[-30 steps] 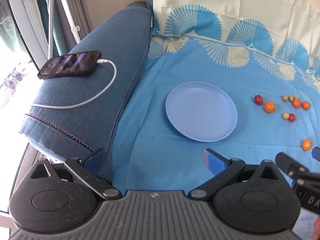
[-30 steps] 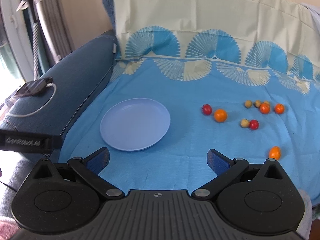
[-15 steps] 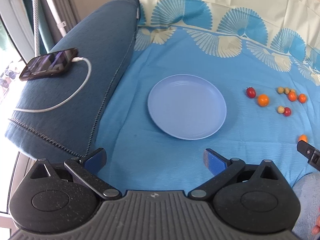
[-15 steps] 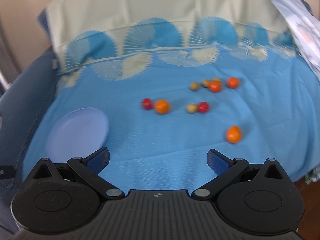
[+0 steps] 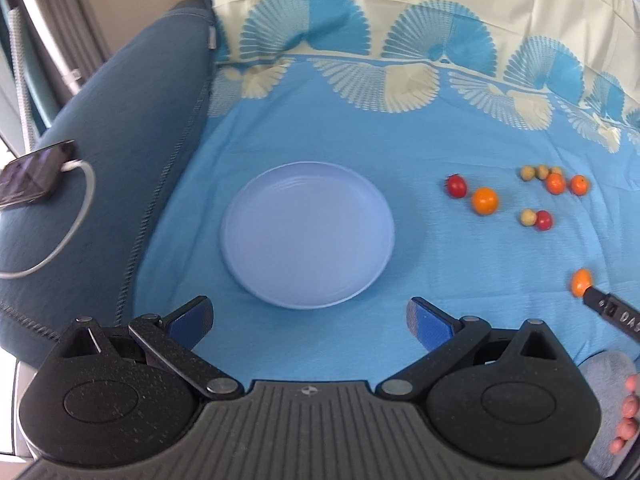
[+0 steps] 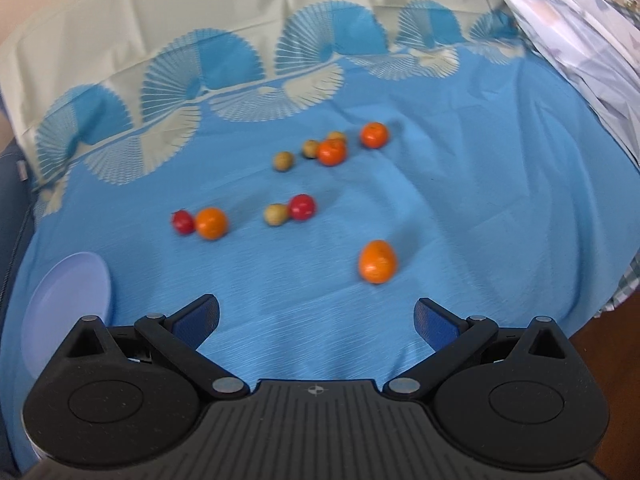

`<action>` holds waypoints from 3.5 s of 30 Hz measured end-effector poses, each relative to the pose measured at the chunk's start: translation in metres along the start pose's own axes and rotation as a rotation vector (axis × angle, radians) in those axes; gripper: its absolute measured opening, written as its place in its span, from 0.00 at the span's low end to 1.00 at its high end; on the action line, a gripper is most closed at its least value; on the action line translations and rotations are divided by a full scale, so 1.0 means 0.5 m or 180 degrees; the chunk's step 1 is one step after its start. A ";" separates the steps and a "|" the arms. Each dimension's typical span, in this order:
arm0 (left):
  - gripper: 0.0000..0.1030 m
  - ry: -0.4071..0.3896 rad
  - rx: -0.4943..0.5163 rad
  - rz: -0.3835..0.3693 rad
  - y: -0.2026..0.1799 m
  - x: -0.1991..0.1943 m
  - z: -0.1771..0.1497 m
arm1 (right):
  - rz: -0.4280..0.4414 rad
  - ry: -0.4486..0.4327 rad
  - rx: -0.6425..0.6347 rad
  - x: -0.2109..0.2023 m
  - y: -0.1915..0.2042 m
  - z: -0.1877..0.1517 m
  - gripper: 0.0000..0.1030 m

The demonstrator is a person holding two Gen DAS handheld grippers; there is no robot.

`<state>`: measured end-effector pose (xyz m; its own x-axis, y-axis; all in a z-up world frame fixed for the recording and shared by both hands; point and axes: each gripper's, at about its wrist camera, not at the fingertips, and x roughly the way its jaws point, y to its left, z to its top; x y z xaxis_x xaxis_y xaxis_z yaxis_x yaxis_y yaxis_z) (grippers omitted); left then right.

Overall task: Organize fruits
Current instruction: 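Grasp the red tomato with the left tool while the right tool grasps a tangerine, then carry the red tomato and tangerine to the plate and open both tools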

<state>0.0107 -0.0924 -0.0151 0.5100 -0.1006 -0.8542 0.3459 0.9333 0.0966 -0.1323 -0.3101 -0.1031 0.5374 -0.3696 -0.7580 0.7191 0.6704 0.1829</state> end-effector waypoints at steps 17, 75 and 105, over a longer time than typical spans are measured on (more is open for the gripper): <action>1.00 0.0353 0.0151 -0.0433 -0.223 0.273 0.190 | -0.0332 0.0123 -0.0059 0.201 -0.051 0.048 0.86; 0.27 0.0389 -0.1044 -0.0622 0.178 0.224 0.147 | 0.1152 -0.0214 -0.1510 0.091 0.404 -0.026 0.32; 1.00 0.0102 -0.0841 -0.0300 0.246 -0.007 -0.005 | 0.1047 -0.0223 -0.1384 -0.112 0.331 -0.097 0.92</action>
<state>0.0495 0.0239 -0.0014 0.4588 -0.1843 -0.8692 0.1712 0.9783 -0.1171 -0.0649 -0.1473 -0.0605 0.7419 -0.1277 -0.6582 0.2678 0.9564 0.1163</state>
